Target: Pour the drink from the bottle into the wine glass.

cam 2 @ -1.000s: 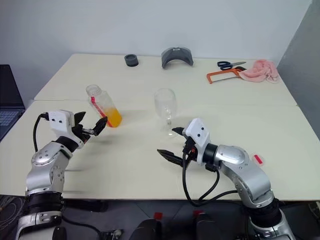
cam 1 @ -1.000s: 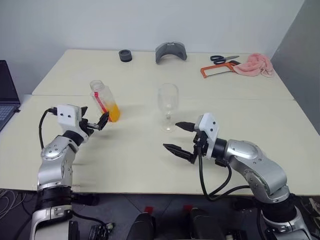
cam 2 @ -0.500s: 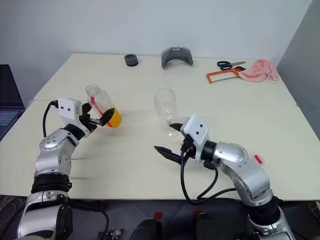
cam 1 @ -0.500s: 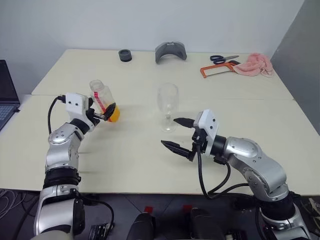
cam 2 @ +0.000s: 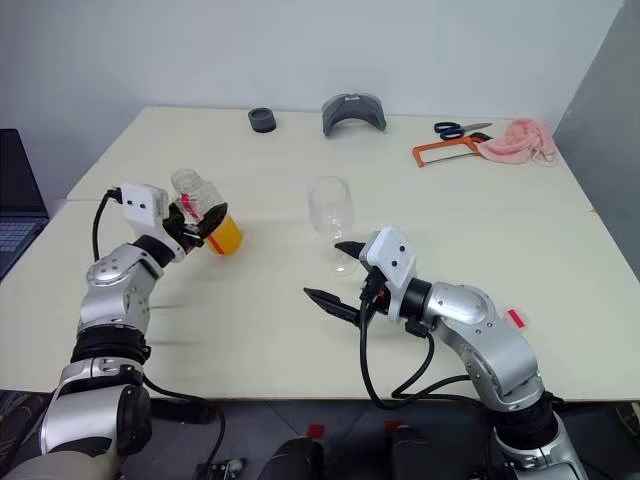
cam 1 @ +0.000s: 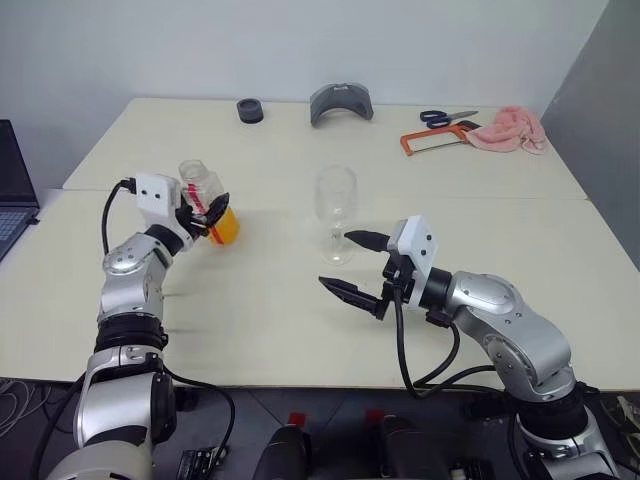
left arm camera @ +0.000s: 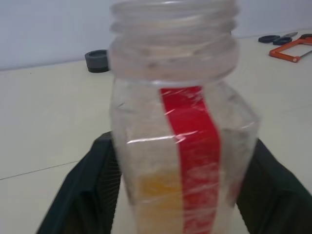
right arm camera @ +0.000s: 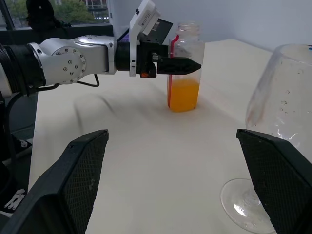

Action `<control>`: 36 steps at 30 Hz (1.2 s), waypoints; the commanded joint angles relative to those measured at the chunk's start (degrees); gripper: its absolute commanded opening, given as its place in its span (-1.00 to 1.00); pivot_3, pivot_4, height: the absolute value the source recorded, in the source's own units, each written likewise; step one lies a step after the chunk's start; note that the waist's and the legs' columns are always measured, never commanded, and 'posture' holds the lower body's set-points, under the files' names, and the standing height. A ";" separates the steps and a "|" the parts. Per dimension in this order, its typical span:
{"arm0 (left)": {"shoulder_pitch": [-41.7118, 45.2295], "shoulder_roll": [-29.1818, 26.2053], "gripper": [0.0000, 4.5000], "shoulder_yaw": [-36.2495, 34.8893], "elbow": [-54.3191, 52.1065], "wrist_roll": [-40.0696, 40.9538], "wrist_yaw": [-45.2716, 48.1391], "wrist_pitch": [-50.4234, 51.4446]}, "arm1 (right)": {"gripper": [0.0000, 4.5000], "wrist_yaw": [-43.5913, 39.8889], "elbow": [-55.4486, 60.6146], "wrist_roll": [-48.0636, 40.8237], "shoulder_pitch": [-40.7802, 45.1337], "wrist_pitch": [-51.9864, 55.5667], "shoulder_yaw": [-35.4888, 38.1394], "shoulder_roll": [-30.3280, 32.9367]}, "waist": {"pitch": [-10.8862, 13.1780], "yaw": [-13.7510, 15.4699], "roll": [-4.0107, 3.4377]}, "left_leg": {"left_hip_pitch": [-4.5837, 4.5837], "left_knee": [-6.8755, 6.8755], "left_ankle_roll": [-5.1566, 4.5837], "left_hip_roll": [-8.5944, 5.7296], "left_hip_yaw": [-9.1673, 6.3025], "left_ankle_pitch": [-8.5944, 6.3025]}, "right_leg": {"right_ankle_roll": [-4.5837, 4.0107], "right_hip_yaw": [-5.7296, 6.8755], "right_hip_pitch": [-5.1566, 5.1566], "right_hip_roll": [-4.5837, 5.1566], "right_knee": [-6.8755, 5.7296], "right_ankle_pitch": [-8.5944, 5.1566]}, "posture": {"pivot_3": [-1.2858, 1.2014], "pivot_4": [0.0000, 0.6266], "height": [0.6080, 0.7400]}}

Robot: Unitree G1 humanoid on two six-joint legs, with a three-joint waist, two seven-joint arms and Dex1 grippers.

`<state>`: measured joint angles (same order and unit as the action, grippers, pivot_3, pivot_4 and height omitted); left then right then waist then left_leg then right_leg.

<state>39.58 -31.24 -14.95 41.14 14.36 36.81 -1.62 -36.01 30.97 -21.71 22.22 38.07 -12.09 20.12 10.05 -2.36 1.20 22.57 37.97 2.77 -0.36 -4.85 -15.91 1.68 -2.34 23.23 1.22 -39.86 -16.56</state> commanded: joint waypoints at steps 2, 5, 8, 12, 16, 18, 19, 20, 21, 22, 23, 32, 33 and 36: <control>1.17 0.31 -0.19 -0.48 -1.66 0.96 0.04 -0.14 | 1.00 0.49 1.96 -0.58 1.09 -1.33 0.73 -0.13 | 0.00 0.01 0.00 | 0.00 0.00 0.00 0.00 0.00 0.00 | 0.00 0.00 0.00 0.00 0.00 0.00 | 0.03 -0.52 1.00; 0.55 1.25 -0.23 -0.09 -5.47 1.36 -0.78 1.13 | 1.00 0.74 2.14 -0.73 1.04 -1.57 1.46 -0.19 | 0.00 0.07 0.00 | 0.01 0.00 0.00 0.01 -0.02 0.00 | 0.00 0.01 0.00 0.01 0.00 0.00 | 0.03 -0.52 1.00; 0.41 2.03 -0.23 2.10 -11.55 -0.37 -1.64 1.54 | 1.00 1.20 2.55 -1.48 0.77 -1.99 3.78 -0.04 | 0.04 0.18 0.07 | 0.07 0.04 0.00 0.03 -0.07 0.00 | 0.00 0.02 0.01 0.04 0.00 0.00 | 0.03 -0.52 1.00; 2.32 1.98 -0.24 7.07 -18.12 -4.85 -2.05 0.42 | 1.00 1.31 2.17 -3.00 0.07 -3.20 8.51 1.01 | 0.07 0.53 0.12 | 0.21 0.11 0.03 0.02 -0.17 0.02 | 0.00 0.08 0.07 0.06 0.00 0.01 | 0.03 -0.52 1.00; 5.97 1.94 -0.24 10.66 -18.28 -8.72 -1.90 -2.53 | 1.00 1.16 0.13 -2.66 0.10 -4.94 10.60 2.32 | 0.07 0.53 0.12 | 0.20 0.10 0.02 -0.05 -0.11 0.01 | 0.00 0.07 0.07 0.05 0.00 0.01 | 0.03 -0.52 1.00; 7.91 1.88 -0.24 12.57 -16.99 -10.86 -1.38 -5.22 | 1.00 1.08 -1.15 -2.26 0.43 -6.17 11.17 2.70 | 0.07 0.44 0.12 | 0.19 0.09 0.02 -0.08 -0.08 0.01 | 0.00 0.05 0.07 0.01 0.01 0.01 | 0.03 -0.52 1.00; 8.80 1.78 -0.24 13.52 -16.22 -11.97 -1.09 -6.82 | 1.00 1.11 -1.80 -2.22 0.62 -6.75 11.47 2.77 | 0.07 0.42 0.12 | 0.17 0.09 0.02 -0.08 -0.04 0.01 | 0.00 0.03 0.07 -0.01 0.00 0.01 | 0.03 -0.52 1.00; 9.78 1.59 -0.24 14.64 -15.36 -13.35 -0.91 -8.72 | 1.00 1.19 -2.58 -2.30 0.78 -7.35 11.99 2.76 | 0.07 0.41 0.12 | 0.17 0.08 0.01 -0.08 -0.02 0.01 | 0.00 0.03 0.07 -0.02 0.01 0.01 | 0.03 -0.52 1.00; 10.63 1.39 -0.24 15.63 -14.52 -14.61 -0.77 -10.65 | 1.00 1.21 -3.31 -2.46 0.84 -7.93 12.52 2.75 | 0.07 0.41 0.12 | 0.17 0.08 0.01 -0.08 0.03 0.01 | 0.00 0.03 0.07 -0.02 0.00 0.01 | 0.03 -0.52 1.00; 11.55 1.16 -0.24 16.60 -13.57 -15.85 -0.74 -12.65 | 1.00 0.97 -4.18 -2.23 0.73 -8.99 13.05 3.01 | 0.07 0.40 0.12 | 0.16 0.08 0.01 -0.08 0.08 0.01 | 0.00 0.03 0.07 -0.03 0.00 0.01 | 0.03 -0.52 1.00; 12.38 0.93 -0.24 17.37 -12.52 -16.82 -0.62 -14.57 | 1.00 0.62 -4.99 -1.94 0.60 -10.10 13.37 3.32 | 0.07 0.40 0.12 | 0.16 0.08 0.01 -0.08 0.10 0.01 | 0.00 0.01 0.07 -0.03 0.00 0.01 | 0.03 -0.52 1.00; 18.63 -1.66 -0.25 21.72 -1.89 -25.33 -3.47 -30.09 | 1.00 -3.36 -7.55 -4.16 -0.30 -13.78 14.98 6.08 | 0.08 0.42 0.13 | 0.18 0.07 0.00 -0.09 0.18 0.00 | 0.00 0.03 0.08 -0.04 0.02 0.01 | 0.03 -0.52 1.00; 19.31 -1.96 -0.25 22.34 -0.72 -26.66 -4.26 -31.91 | 1.00 -3.36 -7.53 -4.28 -0.33 -13.77 14.96 6.10 | 0.08 0.42 0.13 | 0.18 0.07 0.00 -0.09 0.19 0.00 | 0.00 0.03 0.08 -0.04 0.02 0.01 | 0.03 -0.52 1.00; 20.87 -2.35 -0.25 23.57 2.22 -29.31 -6.00 -35.96 | 1.00 -3.05 -7.39 -4.47 -0.40 -13.70 14.78 6.05 | 0.08 0.46 0.14 | 0.19 0.07 0.00 -0.09 0.19 0.00 | 0.00 0.02 0.08 -0.03 0.02 0.01 | 0.03 -0.52 1.00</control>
<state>57.85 -32.61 8.54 43.44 -13.81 32.76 -34.43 -38.85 22.06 -25.40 21.49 25.58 1.40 25.87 10.14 -1.89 1.33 22.77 38.04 2.76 -0.46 -4.67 -15.91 1.68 -2.30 23.31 1.20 -39.84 -16.55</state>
